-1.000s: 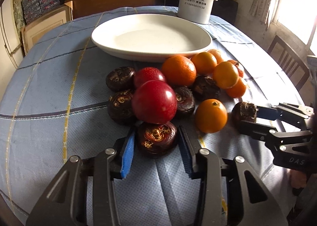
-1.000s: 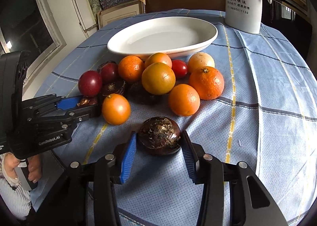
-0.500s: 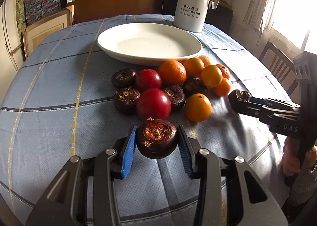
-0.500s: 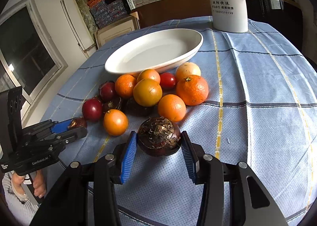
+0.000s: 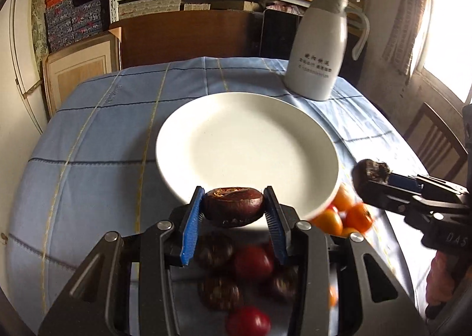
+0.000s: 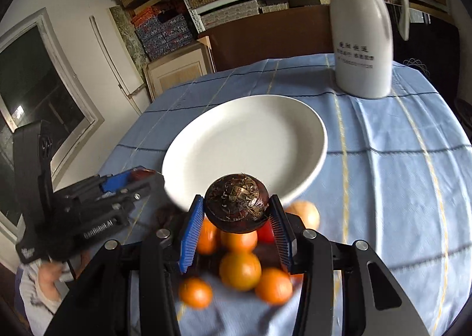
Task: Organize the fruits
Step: 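Carry both dark brown fruits onto the white plate and open both grippers, then grasp a red fruit with the left gripper while the right gripper grasps a yellow-orange fruit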
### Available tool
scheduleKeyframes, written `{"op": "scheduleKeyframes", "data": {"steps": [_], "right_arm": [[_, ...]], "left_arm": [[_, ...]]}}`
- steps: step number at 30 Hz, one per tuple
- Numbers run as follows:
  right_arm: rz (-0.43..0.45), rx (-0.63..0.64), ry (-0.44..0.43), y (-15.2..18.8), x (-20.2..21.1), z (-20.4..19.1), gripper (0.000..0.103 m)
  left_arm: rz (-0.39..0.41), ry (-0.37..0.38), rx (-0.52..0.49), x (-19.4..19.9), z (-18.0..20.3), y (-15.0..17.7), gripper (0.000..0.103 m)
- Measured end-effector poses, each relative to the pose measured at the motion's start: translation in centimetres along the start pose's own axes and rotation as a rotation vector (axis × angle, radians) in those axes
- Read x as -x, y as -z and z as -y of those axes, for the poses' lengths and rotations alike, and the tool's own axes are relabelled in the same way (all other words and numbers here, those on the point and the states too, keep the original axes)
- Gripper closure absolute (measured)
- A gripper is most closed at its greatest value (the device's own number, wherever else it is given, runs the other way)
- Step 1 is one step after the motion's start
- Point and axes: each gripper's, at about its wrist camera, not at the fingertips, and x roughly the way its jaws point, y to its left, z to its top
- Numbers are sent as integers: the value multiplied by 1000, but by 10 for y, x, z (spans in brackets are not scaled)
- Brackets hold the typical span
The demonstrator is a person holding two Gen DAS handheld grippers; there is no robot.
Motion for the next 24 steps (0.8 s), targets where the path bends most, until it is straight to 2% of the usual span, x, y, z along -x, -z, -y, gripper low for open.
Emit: {"op": "scheduleKeyframes", "data": {"steps": [3, 6, 9, 10, 12, 17, 20, 24], "right_arm": [[-22, -9, 50, -13, -34, 1, 57], [-45, 5, 82, -11, -55, 5, 57], [-27, 19, 106, -8, -56, 7, 42], [-12, 17, 98, -8, -53, 7, 42], [14, 21, 82, -9, -45, 5, 42], [73, 22, 82, -3, -24, 7, 42], [96, -5, 62, 6, -11, 14, 42], [104, -41, 35, 31, 8, 22, 42]], "left_arm": [[-23, -13, 4, -25, -2, -7, 63], [-51, -7, 6, -46, -5, -6, 62], [-81, -4, 2, -59, -8, 0, 61], [-80, -3, 3, -59, -9, 0, 58], [-68, 5, 7, -55, -11, 0, 53], [-11, -10, 15, -30, -20, 6, 51], [6, -5, 52, -17, -30, 16, 50], [7, -22, 109, -1, -46, 43, 44]]}}
